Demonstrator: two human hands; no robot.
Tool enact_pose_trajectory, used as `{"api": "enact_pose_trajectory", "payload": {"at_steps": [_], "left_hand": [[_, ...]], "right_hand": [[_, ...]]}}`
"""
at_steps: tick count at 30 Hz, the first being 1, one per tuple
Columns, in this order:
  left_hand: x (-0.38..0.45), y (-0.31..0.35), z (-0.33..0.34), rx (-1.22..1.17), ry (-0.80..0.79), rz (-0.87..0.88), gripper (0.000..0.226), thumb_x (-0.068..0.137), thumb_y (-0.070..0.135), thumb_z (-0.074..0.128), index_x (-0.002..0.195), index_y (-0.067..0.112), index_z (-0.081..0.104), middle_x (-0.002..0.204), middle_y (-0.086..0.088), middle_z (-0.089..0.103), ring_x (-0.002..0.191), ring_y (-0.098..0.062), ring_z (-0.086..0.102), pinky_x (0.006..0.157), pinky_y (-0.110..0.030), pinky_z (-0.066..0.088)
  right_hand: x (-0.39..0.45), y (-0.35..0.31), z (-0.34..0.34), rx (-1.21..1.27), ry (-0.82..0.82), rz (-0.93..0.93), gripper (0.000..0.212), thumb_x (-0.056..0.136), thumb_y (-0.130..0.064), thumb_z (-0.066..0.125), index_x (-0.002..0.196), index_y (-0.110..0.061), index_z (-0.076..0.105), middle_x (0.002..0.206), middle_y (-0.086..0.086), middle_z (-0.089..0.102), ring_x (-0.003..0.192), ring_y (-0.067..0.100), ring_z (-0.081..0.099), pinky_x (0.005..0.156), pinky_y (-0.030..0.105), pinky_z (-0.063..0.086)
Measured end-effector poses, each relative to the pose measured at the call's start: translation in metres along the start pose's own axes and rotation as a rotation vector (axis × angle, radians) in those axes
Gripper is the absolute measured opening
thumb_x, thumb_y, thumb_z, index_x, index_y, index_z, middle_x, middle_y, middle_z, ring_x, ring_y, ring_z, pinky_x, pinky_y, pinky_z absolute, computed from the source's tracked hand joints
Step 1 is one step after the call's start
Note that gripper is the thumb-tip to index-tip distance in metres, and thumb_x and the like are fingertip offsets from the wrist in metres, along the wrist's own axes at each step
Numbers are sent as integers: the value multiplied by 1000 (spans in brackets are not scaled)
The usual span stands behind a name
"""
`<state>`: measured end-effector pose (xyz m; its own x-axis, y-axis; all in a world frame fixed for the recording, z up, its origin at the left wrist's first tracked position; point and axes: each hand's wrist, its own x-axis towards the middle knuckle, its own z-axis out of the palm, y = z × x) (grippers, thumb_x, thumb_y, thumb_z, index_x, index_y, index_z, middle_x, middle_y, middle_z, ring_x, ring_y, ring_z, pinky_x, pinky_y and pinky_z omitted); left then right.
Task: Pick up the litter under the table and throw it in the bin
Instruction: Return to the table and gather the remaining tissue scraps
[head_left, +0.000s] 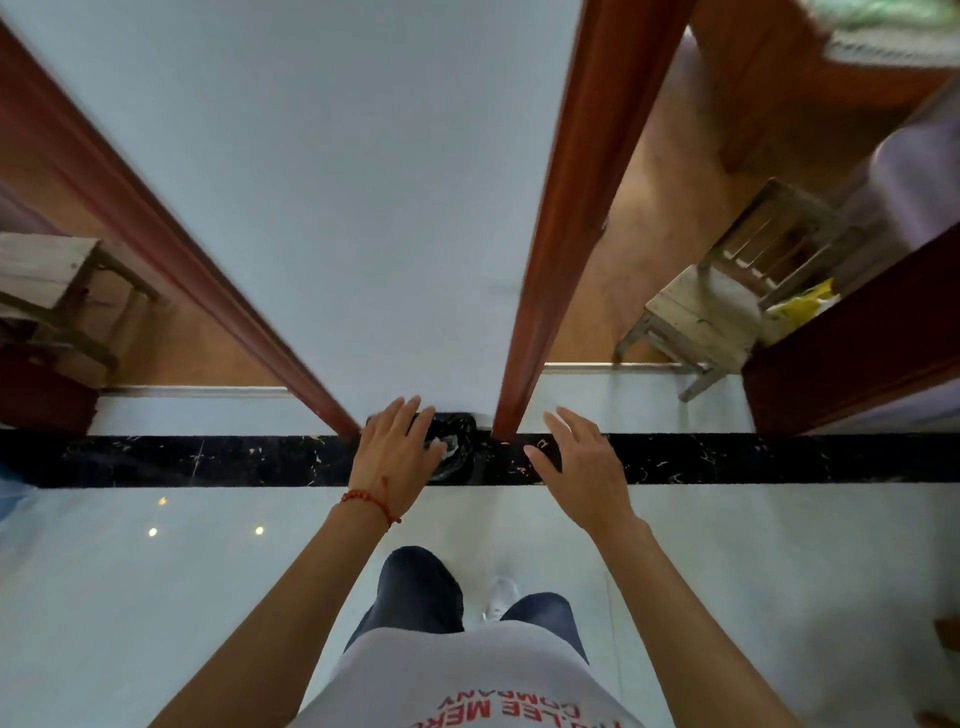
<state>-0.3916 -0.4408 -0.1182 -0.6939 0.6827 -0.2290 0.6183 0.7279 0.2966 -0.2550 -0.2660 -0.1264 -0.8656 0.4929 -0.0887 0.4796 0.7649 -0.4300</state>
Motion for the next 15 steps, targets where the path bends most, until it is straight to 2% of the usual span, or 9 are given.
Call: {"api": "enact_pose_trajectory", "payload": {"at_steps": [4, 10, 13, 15], "left_hand": [[10, 9, 2, 47, -41, 116, 54, 95, 37, 36, 141, 11, 26, 152, -11, 24, 142, -27, 14, 115, -39, 11], [30, 11, -2, 120, -131, 295, 56, 95, 41, 31, 142, 14, 22, 153, -9, 19, 142, -25, 10, 116, -39, 11], [37, 11, -3, 135, -157, 419, 56, 95, 42, 32, 142, 13, 25, 152, -10, 22, 142, -27, 13, 116, -40, 11], [41, 10, -1, 141, -178, 500, 56, 94, 43, 32, 141, 11, 28, 151, -12, 25, 141, -29, 16, 115, -41, 13]], "right_hand": [[-18, 13, -10, -23, 82, 128, 49, 85, -40, 53, 119, -4, 57, 122, 18, 61, 114, 34, 57, 92, 43, 48], [-54, 12, -9, -21, 191, 376, 63, 85, -51, 33, 122, -6, 56, 125, 18, 60, 117, 35, 55, 91, 45, 48], [-74, 0, -3, -58, 216, 505, 63, 87, -52, 30, 120, -6, 57, 123, 19, 61, 112, 35, 58, 87, 44, 51], [-86, -10, 2, -67, 217, 593, 67, 91, -55, 22, 117, -6, 58, 118, 19, 63, 108, 35, 61, 84, 45, 53]]}}
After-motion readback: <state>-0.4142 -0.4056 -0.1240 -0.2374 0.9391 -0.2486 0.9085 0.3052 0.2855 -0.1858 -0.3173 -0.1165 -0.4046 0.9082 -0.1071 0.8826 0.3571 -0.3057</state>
